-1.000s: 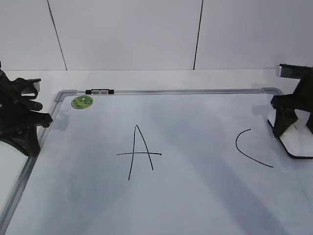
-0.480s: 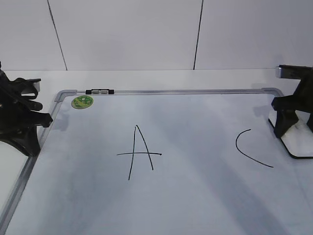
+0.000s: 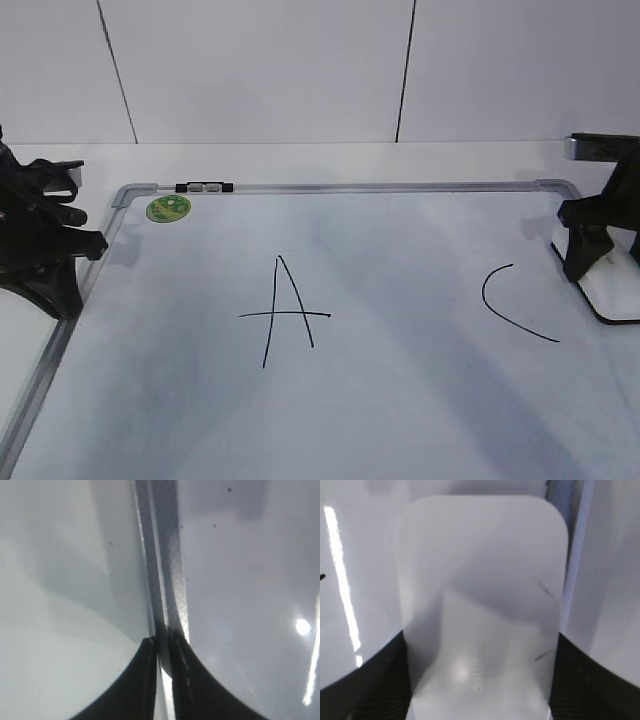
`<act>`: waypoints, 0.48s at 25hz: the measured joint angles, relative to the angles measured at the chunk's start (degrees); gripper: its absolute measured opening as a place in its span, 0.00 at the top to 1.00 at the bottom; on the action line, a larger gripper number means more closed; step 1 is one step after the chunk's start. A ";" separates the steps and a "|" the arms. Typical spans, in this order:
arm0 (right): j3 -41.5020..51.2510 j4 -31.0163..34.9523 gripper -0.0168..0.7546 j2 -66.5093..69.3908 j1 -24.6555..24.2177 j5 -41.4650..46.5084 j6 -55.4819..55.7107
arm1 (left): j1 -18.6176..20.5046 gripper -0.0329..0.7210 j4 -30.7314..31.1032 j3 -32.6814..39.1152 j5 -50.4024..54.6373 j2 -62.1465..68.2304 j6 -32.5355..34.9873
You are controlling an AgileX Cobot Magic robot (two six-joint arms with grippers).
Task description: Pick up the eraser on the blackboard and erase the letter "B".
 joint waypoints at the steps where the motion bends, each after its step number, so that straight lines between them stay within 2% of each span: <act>1: 0.00 0.00 0.27 0.00 0.00 0.00 0.00 | 0.00 0.89 0.00 0.00 0.00 0.00 0.00; 8: 0.00 0.00 0.26 0.13 0.00 0.23 0.00 | 0.00 0.89 0.00 0.00 0.00 0.00 0.00; 12: 0.00 0.00 0.21 0.24 0.00 0.36 1.04 | 0.00 0.89 -0.11 0.00 0.00 0.00 0.00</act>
